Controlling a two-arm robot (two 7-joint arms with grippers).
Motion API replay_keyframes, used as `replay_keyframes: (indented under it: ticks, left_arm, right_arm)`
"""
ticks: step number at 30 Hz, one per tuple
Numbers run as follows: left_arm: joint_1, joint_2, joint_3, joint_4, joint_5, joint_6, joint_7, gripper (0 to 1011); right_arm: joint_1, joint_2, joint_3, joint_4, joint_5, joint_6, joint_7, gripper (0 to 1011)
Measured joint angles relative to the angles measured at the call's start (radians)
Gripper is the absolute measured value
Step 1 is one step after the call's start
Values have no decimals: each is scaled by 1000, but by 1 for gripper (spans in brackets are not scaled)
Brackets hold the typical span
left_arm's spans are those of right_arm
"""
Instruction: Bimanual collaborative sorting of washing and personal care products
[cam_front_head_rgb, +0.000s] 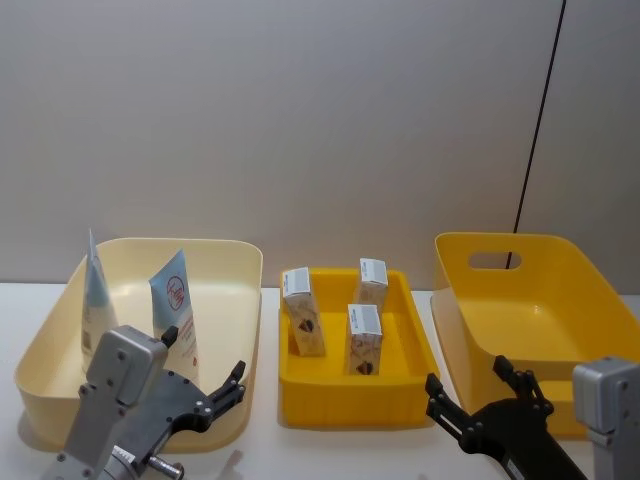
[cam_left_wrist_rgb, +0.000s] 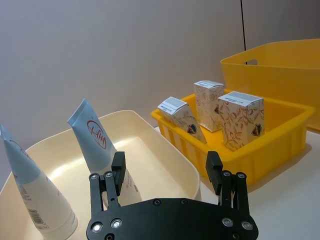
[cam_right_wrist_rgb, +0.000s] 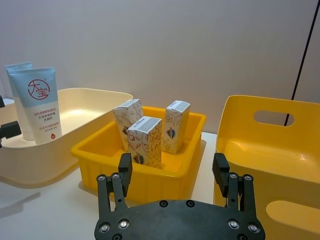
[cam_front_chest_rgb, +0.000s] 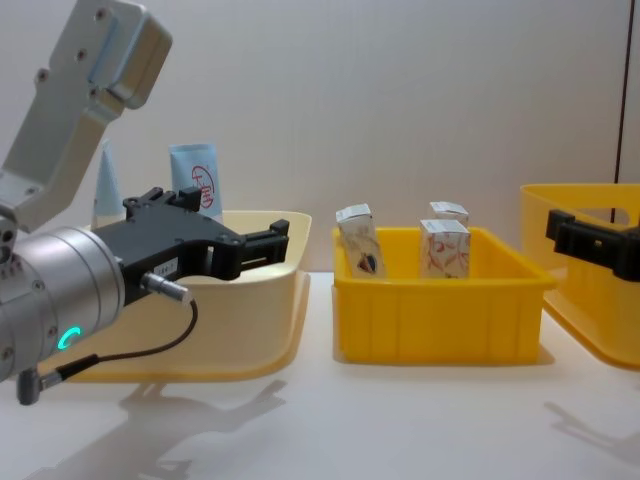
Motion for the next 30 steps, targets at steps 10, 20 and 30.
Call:
replay_keyframes:
  ticks: [10,20,30]
  left_arm:
    - [0,0,0,0,0,0,0,1003]
    - [0,0,0,0,0,0,0,1003]
    - [0,0,0,0,0,0,0,1003]
  right_arm:
    - [0,0,0,0,0,0,0,1001]
    - [0,0,0,0,0,0,0,1001]
    - [0,0,0,0,0,0,0,1001]
